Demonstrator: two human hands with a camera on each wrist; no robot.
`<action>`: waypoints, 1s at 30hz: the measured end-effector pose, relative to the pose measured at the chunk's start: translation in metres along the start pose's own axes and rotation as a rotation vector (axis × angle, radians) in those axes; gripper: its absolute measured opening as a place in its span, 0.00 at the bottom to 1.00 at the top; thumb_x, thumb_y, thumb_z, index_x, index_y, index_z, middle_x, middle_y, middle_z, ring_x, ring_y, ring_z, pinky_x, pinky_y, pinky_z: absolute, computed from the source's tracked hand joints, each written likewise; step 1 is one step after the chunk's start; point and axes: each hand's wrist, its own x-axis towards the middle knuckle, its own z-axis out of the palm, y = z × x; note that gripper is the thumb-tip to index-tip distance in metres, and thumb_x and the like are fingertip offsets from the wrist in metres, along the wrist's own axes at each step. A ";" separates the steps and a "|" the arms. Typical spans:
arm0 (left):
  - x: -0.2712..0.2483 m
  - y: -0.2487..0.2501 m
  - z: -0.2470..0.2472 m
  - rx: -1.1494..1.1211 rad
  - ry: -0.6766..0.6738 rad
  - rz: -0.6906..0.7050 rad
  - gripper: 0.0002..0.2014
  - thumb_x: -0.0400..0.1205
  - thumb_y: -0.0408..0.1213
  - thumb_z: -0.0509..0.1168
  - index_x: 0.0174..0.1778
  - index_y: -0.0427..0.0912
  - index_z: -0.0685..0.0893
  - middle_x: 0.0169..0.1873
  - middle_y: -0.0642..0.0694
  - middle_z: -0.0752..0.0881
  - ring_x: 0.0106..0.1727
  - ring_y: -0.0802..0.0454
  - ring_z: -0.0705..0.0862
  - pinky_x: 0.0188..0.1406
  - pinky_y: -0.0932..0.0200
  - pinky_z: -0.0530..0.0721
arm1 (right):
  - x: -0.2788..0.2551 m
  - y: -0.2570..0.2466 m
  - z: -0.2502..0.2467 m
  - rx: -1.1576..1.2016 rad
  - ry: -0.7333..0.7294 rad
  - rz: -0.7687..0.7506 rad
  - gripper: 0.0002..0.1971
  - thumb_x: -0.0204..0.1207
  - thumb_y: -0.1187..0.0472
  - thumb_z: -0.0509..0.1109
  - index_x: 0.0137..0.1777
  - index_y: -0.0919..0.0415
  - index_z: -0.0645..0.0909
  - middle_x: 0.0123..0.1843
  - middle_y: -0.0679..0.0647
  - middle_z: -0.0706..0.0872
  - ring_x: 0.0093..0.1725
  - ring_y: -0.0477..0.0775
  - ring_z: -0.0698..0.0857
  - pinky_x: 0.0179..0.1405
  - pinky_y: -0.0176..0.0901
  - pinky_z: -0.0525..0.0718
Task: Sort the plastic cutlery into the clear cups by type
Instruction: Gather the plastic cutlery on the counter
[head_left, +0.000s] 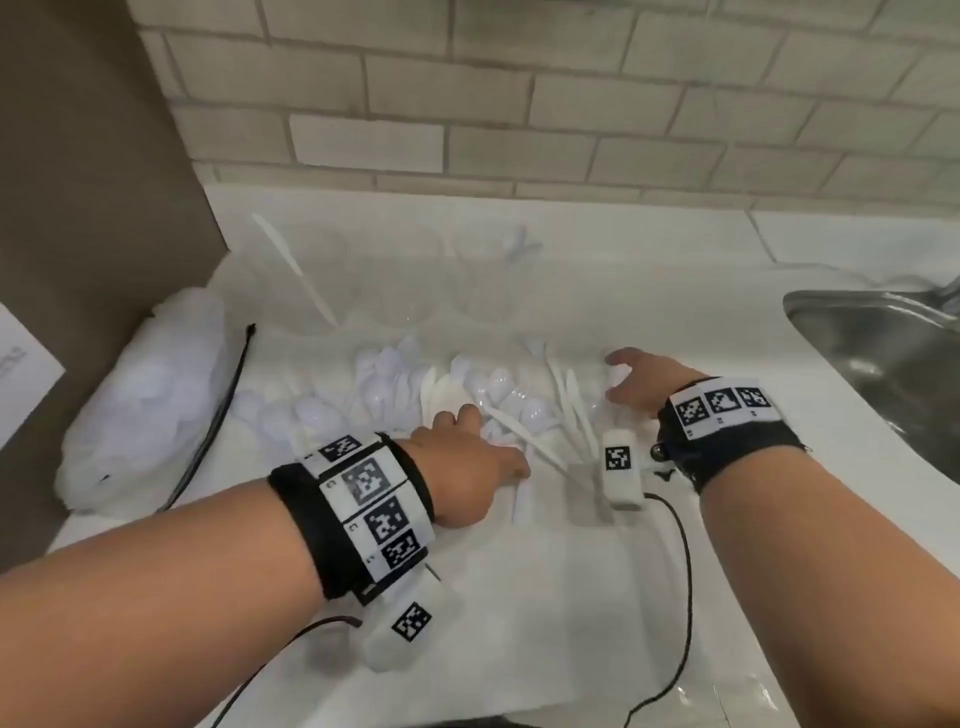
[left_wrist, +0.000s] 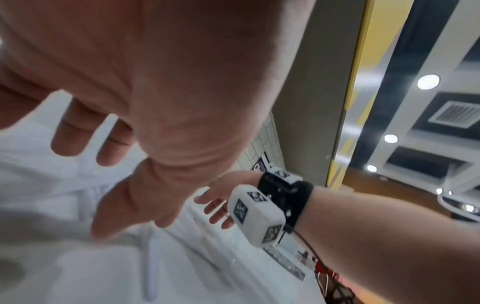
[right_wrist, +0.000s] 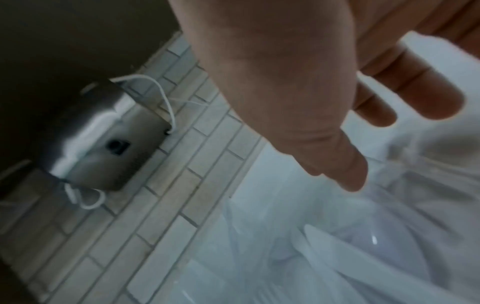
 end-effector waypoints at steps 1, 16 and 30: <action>0.003 0.003 -0.002 0.040 -0.025 -0.037 0.40 0.74 0.26 0.54 0.73 0.76 0.61 0.69 0.43 0.60 0.69 0.36 0.65 0.65 0.42 0.75 | 0.003 -0.002 0.001 -0.041 -0.026 0.000 0.29 0.79 0.58 0.65 0.79 0.46 0.64 0.67 0.55 0.81 0.62 0.59 0.82 0.58 0.47 0.83; 0.045 -0.007 -0.021 -0.126 -0.015 -0.066 0.33 0.80 0.32 0.58 0.77 0.68 0.61 0.69 0.43 0.65 0.62 0.41 0.74 0.60 0.45 0.79 | 0.004 -0.027 0.008 0.028 -0.057 -0.112 0.18 0.81 0.63 0.59 0.70 0.59 0.77 0.70 0.55 0.80 0.65 0.57 0.81 0.67 0.49 0.80; 0.046 -0.018 -0.039 -0.530 0.117 -0.010 0.26 0.83 0.26 0.56 0.78 0.46 0.71 0.76 0.46 0.73 0.74 0.49 0.73 0.63 0.66 0.72 | -0.002 -0.059 0.039 -0.080 -0.172 -0.106 0.52 0.52 0.36 0.83 0.74 0.53 0.65 0.68 0.57 0.70 0.51 0.55 0.85 0.54 0.54 0.89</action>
